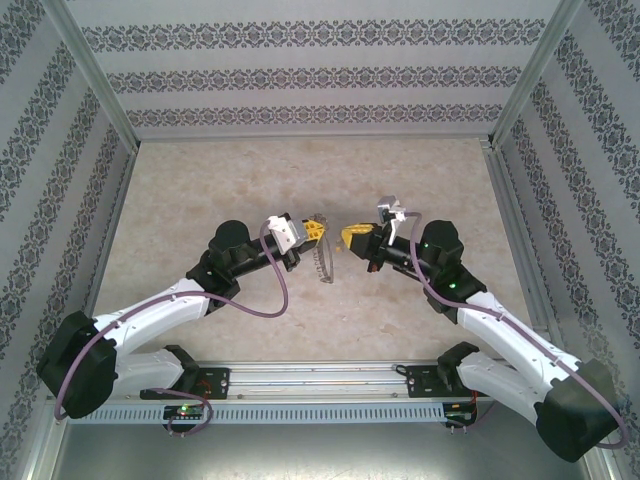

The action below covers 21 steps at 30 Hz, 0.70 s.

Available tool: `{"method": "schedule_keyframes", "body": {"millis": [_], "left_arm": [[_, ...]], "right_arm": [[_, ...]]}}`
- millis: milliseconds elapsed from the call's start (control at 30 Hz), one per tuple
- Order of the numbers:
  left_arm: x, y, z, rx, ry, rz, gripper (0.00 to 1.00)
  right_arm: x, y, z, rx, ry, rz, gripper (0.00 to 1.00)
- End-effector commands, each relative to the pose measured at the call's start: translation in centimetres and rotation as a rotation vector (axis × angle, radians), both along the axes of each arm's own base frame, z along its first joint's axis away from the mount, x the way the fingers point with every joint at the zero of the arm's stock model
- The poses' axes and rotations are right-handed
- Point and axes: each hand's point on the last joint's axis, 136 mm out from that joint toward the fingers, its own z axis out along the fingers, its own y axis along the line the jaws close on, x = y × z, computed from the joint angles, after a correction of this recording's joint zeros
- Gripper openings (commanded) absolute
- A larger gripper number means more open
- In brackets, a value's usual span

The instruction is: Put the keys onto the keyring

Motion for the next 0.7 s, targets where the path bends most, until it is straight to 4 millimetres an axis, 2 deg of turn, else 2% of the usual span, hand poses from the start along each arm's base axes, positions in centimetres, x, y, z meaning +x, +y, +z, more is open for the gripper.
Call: {"method": "schedule_keyframes", "body": {"millis": [0,333,667], "left_arm": [[-0.7,-0.9,2.4,-0.070,-0.026,-0.052,0.00],[-0.8,-1.5,2.0,-0.064,-0.002,-0.071,0.00],[-1.1,-1.8,2.1,-0.062,0.001,-0.086,0.00]], "right_arm": [[0.0,0.3,1.4,0.005,-0.078,-0.006,0.00],[-0.1,1.6,2.1,-0.002,-0.104,0.021,0.00],[0.1,1.9,2.3,-0.006,-0.119,0.009,0.00]]}}
